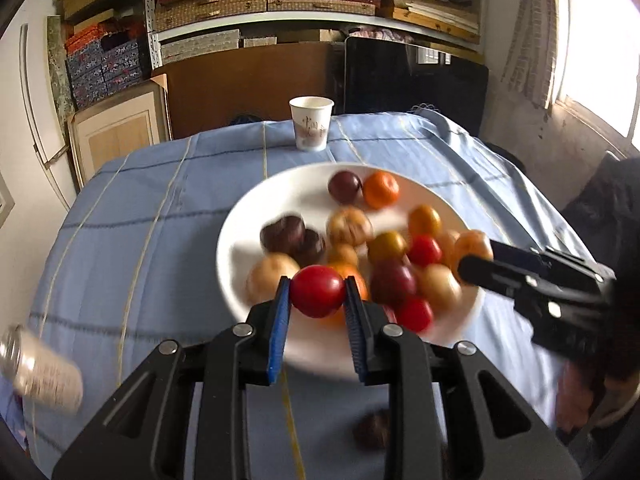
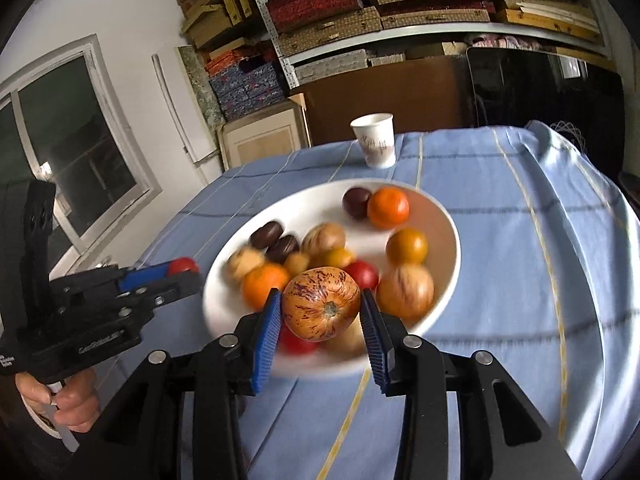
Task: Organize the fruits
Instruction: 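Carry both held fruits onto the white plate and open both tools, then move both open tools back toward the two dark brown fruits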
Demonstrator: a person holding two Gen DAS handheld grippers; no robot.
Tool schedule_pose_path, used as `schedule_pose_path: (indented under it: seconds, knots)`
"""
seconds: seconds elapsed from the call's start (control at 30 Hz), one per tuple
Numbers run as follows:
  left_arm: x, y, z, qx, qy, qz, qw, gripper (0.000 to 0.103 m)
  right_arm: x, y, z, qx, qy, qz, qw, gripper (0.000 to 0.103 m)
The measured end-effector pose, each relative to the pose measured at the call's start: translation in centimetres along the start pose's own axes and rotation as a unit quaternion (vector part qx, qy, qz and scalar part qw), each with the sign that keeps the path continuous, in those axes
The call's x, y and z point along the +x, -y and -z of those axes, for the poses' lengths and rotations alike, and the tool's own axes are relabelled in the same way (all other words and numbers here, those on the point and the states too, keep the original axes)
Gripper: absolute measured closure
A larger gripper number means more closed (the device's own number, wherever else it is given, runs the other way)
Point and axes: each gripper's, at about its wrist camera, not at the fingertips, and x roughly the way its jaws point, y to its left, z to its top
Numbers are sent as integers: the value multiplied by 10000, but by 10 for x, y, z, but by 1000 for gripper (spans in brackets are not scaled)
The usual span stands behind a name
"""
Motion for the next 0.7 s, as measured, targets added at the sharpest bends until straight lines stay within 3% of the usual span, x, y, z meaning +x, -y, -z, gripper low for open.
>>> schedule_pose_path:
  seconds: [0.13, 0.23, 0.27, 0.3, 0.37, 0.53, 0.6, 0.7]
  knots:
    - [36, -1, -24, 42, -27, -179, 9998, 77, 25, 8, -16, 11, -26, 11, 10000, 63]
    - [49, -7, -34, -76, -80, -96, 9999, 74, 30, 10, -19, 25, -18, 88, 10000, 62]
    - [46, -10, -35, -154, -33, -53, 9999, 55, 27, 10, -18, 40, 11, 74, 10000, 53]
    - [40, -12, -35, -213, 64, -69, 9997, 27, 19, 11, -19, 58, 148, 17, 9999, 45]
    - [20, -16, -32, -303, 407, -213, 9985, 11, 8, 8, -21, 39, 295, 39, 9996, 45]
    - [-21, -15, -18, -313, 469, -63, 9984, 5, -23, -2, -19, -25, 418, -23, 9991, 43]
    - [-36, -14, -1, -358, 441, -20, 9984, 5, -32, -7, -8, -54, 389, 36, 9992, 32]
    - [-49, -13, 34, -463, 400, -116, 9981, 5, -40, -13, 20, -109, 191, 54, 9997, 30]
